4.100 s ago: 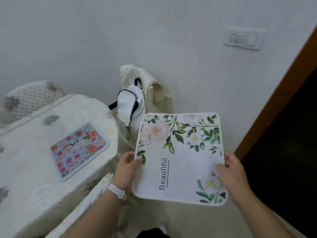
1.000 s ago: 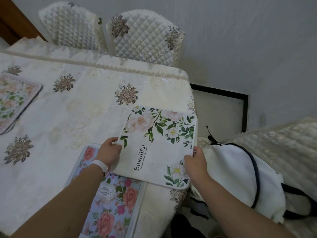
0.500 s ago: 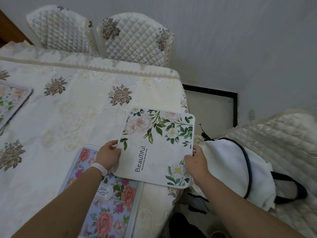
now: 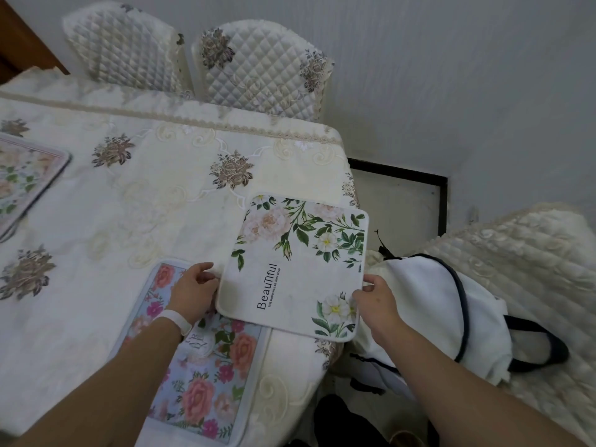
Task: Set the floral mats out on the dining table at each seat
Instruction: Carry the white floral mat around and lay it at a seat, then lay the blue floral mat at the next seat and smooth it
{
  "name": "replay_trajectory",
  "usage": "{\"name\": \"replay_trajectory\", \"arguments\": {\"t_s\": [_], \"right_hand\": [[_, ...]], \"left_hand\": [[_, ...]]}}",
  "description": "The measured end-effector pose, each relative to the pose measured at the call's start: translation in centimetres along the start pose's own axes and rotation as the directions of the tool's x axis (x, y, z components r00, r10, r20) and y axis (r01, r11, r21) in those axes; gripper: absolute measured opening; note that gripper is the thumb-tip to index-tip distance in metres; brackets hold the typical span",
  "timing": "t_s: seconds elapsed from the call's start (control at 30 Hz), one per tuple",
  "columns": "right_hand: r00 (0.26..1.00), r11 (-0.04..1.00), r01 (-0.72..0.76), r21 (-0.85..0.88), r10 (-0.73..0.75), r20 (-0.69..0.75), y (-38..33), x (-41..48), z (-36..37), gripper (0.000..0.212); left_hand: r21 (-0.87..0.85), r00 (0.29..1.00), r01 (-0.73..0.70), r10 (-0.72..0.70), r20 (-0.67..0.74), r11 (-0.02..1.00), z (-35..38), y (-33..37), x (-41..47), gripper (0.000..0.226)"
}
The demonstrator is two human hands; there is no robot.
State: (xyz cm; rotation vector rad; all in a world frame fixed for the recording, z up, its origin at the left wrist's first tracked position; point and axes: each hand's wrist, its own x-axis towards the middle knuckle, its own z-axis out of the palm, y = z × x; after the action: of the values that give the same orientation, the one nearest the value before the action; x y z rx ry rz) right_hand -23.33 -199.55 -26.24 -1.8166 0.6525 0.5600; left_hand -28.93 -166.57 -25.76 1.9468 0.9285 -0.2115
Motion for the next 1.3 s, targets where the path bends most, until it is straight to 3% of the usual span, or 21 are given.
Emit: {"name": "replay_trajectory", "arguments": {"t_s": [0.17,0.33,0.6,0.67,0.9,1.03,1.3], "right_hand": [[0.998,0.996,0.053,-0.074,-0.056,-0.039,0.6,-0.9,-0.2,0.041],[0.985,0.969,0.168,-0.183,-0.171,-0.003,0.2,-2.2,-0.3,0.03],[0.935,0.903,0.32,-0.288,-0.252,0.249,1.0,-7.0,3.7,0.019],[0.927,0.907,0.313,-0.282,-0.226,0.299,1.6,-8.4,5.2,0.02],[0.909,0.879,0.282,-0.384,-0.116,0.401,4.7,-12.4,9.7,0.032],[0.916,0.829,0.292,-0.476,-0.1,0.388,5.9,-13.9,12.0,0.045],[0.971,0.964,0.066,-0.257,-0.003,0.24,6.2,-15.1,14.4,0.047]], "left_hand": [[0.019,1.0,0.011,-0.011,-0.02,1.0,-1.1,-1.2,-1.6,0.032],[0.105,1.0,-0.005,0.006,-0.01,0.994,-2.1,-2.8,-3.5,0.031],[0.06,0.999,0.031,-0.029,-0.032,0.998,-6.0,-5.9,-6.2,0.043],[0.043,0.998,0.038,-0.035,-0.054,0.998,-7.2,-6.8,-6.9,0.05],[0.1,0.986,0.073,-0.056,-0.158,0.992,-10.9,-11.3,-7.5,0.039],[0.249,0.986,0.107,-0.07,-0.15,0.963,-12.4,-14.3,-7.3,0.048],[0.179,0.982,0.125,-0.097,-0.16,0.976,-13.6,-16.2,-6.8,0.049]]}}
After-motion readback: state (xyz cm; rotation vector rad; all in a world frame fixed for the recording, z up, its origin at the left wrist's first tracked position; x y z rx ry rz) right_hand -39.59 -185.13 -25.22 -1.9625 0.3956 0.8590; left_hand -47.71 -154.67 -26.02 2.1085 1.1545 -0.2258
